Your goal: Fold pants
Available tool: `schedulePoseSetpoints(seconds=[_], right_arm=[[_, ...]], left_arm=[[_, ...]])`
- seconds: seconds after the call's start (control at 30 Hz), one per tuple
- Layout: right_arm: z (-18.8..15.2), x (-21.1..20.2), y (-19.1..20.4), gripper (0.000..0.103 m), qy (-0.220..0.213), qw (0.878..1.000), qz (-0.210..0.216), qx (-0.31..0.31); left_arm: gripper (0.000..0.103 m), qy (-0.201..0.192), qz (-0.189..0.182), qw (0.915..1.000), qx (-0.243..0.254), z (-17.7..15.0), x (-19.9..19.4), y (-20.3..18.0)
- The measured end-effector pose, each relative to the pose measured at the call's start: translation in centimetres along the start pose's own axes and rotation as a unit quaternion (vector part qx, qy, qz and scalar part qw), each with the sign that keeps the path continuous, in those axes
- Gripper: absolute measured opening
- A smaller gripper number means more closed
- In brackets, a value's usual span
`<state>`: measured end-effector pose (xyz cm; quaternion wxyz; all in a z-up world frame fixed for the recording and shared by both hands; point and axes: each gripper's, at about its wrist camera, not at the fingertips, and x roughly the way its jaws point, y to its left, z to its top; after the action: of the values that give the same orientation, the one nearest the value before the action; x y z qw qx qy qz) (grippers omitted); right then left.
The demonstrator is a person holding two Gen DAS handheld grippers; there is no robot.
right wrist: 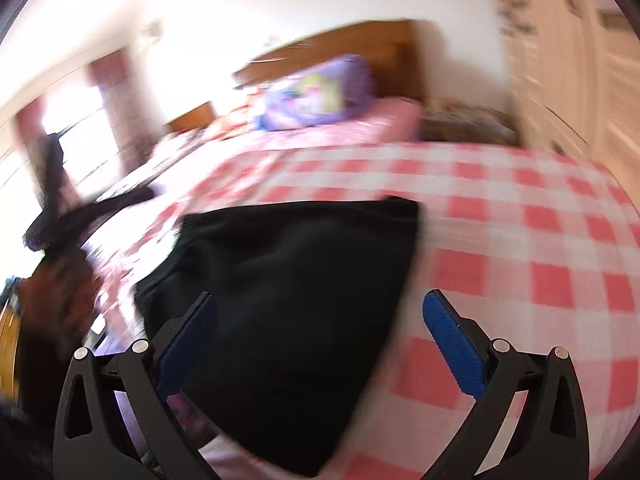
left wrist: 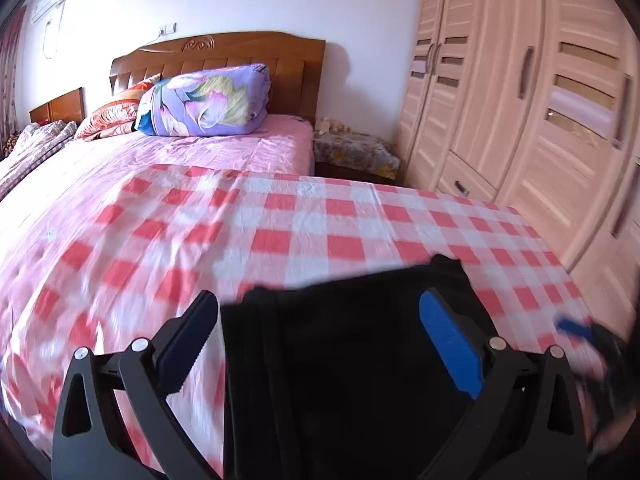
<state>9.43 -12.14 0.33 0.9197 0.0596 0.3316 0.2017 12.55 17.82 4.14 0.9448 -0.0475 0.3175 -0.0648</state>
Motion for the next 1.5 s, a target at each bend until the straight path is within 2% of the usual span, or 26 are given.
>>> schedulePoseSetpoints(seconds=[0.07, 0.13, 0.23, 0.33, 0.4, 0.47, 0.53, 0.63, 0.73, 0.83, 0.9, 0.97, 1.0, 1.07, 1.13, 1.23, 1.27, 1.3, 1.43, 1.5], right_arm=[[0.2, 0.9, -0.4, 0.099, 0.005, 1.000, -0.010, 0.014], [0.3, 1.9, 0.2, 0.099, 0.010, 1.000, -0.017, 0.007], [0.3, 4.7, 2.0, 0.099, 0.040, 0.997, -0.059, -0.040], [-0.8, 7.6, 3.1, 0.099, 0.076, 0.988, -0.101, -0.090], [-1.6, 7.9, 2.3, 0.099, 0.076, 0.989, -0.093, -0.085], [-1.9, 8.0, 1.1, 0.099, 0.087, 0.992, -0.071, -0.056], [-1.7, 7.7, 0.6, 0.099, 0.101, 0.992, -0.064, -0.043], [-1.7, 6.6, 1.2, 0.099, 0.106, 0.991, -0.062, -0.062], [-0.7, 4.6, 0.1, 0.099, 0.074, 0.995, -0.055, -0.047], [2.3, 4.4, -2.3, 0.099, 0.045, 0.993, -0.105, -0.013], [4.8, 6.0, -4.5, 0.099, 0.034, 0.990, -0.135, 0.003], [6.8, 8.6, -7.0, 0.099, 0.051, 0.983, -0.175, 0.017], [7.3, 9.6, -7.8, 0.099, 0.062, 0.982, -0.178, 0.023], [7.9, 12.0, -9.1, 0.099, 0.096, 0.981, -0.163, 0.031], [8.0, 13.3, -8.8, 0.099, 0.110, 0.983, -0.147, 0.017], [7.6, 15.3, -6.6, 0.099, 0.128, 0.983, -0.121, -0.042], [7.3, 16.6, -5.9, 0.099, 0.136, 0.978, -0.142, -0.074], [7.3, 17.5, -5.8, 0.099, 0.136, 0.971, -0.170, -0.094], [8.2, 16.3, -6.9, 0.099, 0.104, 0.980, -0.165, -0.035], [8.4, 14.9, -6.2, 0.099, 0.080, 0.984, -0.159, -0.031]], left_arm=[[0.101, 0.014, -0.005, 0.9996, 0.022, -2.2, -0.5, -0.6], [0.101, 0.027, 0.007, 0.9985, 0.047, -4.0, 0.0, -1.2], [0.101, 0.058, 0.024, 0.9963, 0.059, -5.7, 1.7, -1.3], [0.101, 0.083, 0.035, 0.9940, 0.061, -6.9, 3.3, -1.0], [0.102, 0.103, 0.040, 0.9920, 0.061, -7.9, 4.2, -0.6], [0.102, 0.102, 0.010, 0.9943, 0.028, -8.5, 4.2, 0.7], [0.102, 0.105, -0.001, 0.9943, 0.020, -8.6, 4.2, 1.2], [0.102, 0.106, 0.024, 0.9933, 0.040, -8.4, 3.6, 0.4], [0.101, 0.072, 0.040, 0.9942, 0.069, -6.8, 1.5, -1.5], [0.101, 0.045, 0.024, 0.9949, 0.088, -4.4, 0.9, -3.5], [0.101, 0.052, 0.004, 0.9940, 0.096, -3.3, 2.3, -4.9], [0.101, 0.070, -0.013, 0.9920, 0.104, -2.9, 4.7, -6.6], [0.101, 0.080, -0.025, 0.9903, 0.111, -3.0, 5.9, -7.5], [0.101, 0.093, -0.030, 0.9870, 0.127, -3.7, 7.3, -8.7], [0.101, 0.111, -0.018, 0.9838, 0.140, -5.1, 8.6, -9.2], [0.101, 0.118, -0.039, 0.9857, 0.114, -6.0, 9.4, -8.2], [0.101, 0.122, -0.045, 0.9856, 0.108, -6.0, 9.4, -7.9], [0.101, 0.124, -0.049, 0.9853, 0.108, -5.9, 9.4, -7.8], [0.101, 0.123, -0.050, 0.9846, 0.113, -6.0, 9.4, -7.7], [0.102, 0.121, -0.054, 0.9855, 0.106, -6.0, 9.6, -7.4]])
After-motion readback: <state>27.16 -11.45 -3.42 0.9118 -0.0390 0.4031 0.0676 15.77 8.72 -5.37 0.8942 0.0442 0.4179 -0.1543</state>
